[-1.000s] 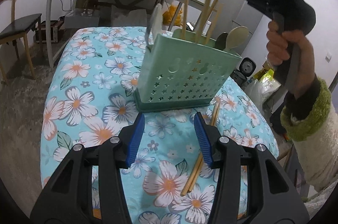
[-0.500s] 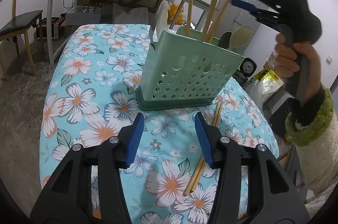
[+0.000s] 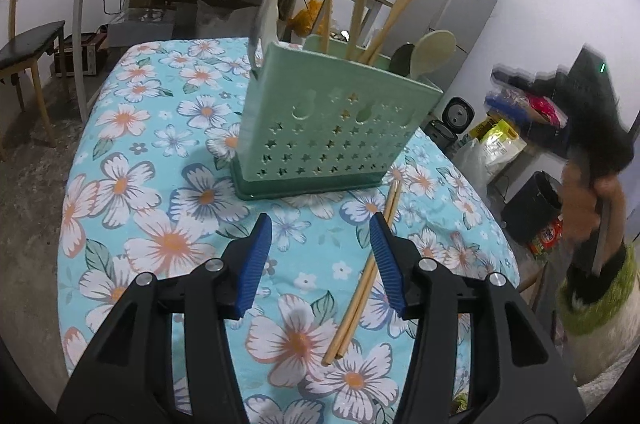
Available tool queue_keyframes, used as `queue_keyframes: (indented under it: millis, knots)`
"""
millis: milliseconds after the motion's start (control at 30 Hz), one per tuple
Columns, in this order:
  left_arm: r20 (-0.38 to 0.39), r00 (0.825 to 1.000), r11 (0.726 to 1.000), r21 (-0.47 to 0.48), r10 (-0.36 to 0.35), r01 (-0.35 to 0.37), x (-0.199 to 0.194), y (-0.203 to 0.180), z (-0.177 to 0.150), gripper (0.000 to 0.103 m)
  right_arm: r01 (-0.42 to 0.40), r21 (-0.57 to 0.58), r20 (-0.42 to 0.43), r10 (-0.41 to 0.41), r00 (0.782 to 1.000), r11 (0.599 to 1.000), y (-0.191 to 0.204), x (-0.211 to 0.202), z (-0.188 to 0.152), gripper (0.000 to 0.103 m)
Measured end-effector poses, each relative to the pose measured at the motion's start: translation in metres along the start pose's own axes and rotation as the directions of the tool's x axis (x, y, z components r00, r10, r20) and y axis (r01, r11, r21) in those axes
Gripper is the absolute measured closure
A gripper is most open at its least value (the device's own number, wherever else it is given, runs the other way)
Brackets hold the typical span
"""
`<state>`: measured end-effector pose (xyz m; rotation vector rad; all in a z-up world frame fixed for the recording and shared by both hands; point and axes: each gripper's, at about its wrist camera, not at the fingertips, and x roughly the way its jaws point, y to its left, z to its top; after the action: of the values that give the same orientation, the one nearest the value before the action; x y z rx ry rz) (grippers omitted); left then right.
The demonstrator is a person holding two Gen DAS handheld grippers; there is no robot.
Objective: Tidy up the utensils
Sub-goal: 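Grasp a wooden chopstick with the right tool while the left tool grasps another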
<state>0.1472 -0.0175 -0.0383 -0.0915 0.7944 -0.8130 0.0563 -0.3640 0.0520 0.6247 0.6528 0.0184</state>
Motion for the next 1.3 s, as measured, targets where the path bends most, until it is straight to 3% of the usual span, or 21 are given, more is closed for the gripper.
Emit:
queue_keyframes:
  millis: [200,400,500,867,1100,1300]
  knots:
    - [-0.037,0.999,1.000,0.007,0.007,-0.007,0.007,-0.004,-0.004,0.054,-0.003,0.221,-0.185,0.045,0.982,0.975,-0.045,0.042,-0.055,0.053]
    - [-0.132,0.989,0.998,0.011,0.062,-0.061,0.026,-0.004,-0.014,0.054,-0.030,0.365,-0.268,0.136,0.954,0.930,-0.065,0.083,-0.084,0.057]
    - [-0.180,0.982,0.998,-0.005,0.056,-0.058,0.035,-0.003,-0.022,0.054,-0.033,0.413,-0.279,0.161,0.947,0.910,-0.069,0.099,-0.092,0.064]
    - [-0.218,0.976,1.000,-0.023,-0.017,0.012,0.043,-0.011,-0.030,0.055,-0.039,0.469,-0.253,0.176,0.951,0.882,-0.084,0.117,-0.095,0.091]
    - [-0.227,0.972,0.998,-0.039,-0.062,0.055,0.049,-0.017,-0.029,0.056,-0.089,0.507,-0.220,0.229,0.948,0.857,-0.090,0.111,-0.100,0.092]
    - [-0.248,0.967,0.998,-0.022,-0.059,0.055,0.061,-0.023,-0.025,0.056,-0.100,0.506,-0.219,0.240,0.946,0.857,-0.096,0.097,-0.106,0.093]
